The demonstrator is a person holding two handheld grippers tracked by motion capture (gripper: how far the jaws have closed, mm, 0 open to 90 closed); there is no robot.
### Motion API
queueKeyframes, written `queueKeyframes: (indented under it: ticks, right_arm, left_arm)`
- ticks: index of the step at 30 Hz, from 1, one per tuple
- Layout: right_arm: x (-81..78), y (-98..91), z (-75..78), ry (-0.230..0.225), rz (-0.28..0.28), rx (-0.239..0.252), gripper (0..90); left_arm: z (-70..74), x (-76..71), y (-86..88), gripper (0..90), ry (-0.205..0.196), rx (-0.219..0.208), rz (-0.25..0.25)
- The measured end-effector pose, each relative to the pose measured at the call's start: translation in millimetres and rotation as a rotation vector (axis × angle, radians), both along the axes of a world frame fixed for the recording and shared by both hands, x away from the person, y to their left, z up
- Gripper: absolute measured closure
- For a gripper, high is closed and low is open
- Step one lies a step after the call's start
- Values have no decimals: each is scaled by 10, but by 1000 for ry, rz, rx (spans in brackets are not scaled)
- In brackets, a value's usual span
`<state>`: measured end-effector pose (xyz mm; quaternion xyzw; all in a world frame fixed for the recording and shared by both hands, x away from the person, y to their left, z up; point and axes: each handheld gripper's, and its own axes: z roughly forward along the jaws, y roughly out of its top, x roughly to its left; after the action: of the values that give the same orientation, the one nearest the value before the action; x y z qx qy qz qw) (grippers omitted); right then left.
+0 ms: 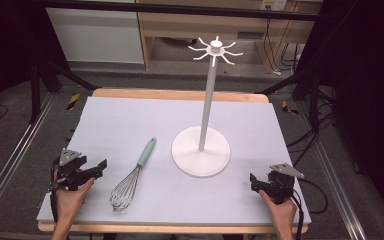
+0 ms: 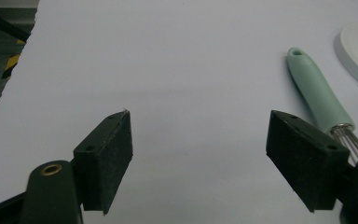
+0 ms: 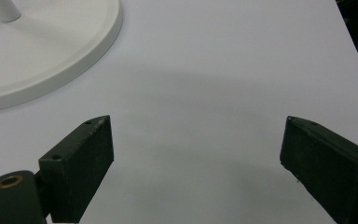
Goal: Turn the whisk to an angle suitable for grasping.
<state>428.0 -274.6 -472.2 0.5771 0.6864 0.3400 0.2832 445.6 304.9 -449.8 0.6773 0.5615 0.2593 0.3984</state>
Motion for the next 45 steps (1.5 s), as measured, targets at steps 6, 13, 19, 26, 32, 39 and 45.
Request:
queueKeyframes:
  ticks: [6, 13, 19, 26, 32, 39, 45]
  right_arm:
    - [-24, -12, 15, -9, 2, 12, 93]
    - [-52, -13, 27, -16, 11, 12, 92]
    - [-65, 18, 33, -16, 31, 13, 91]
    - [-96, 16, 35, -16, 31, 12, 92]
    - [-117, 33, 38, -20, 31, 10, 93]
    - [-136, 51, 36, -20, 36, 10, 93]
    - [-140, 52, 40, -23, 37, 9, 93]
  left_arm:
    - [96, -32, -93, 228, -16, -21, -35]
    - [149, -18, -203, 254, -9, -25, -80]
    - [169, 10, -283, 293, 6, -2, -100]
    - [257, 14, -394, 313, 2, -2, -143]
    - [333, 47, -536, 317, 2, 3, -186]
    - [454, 126, -650, 312, -4, 28, -217]
    - [546, 158, -740, 312, -12, 29, -237]
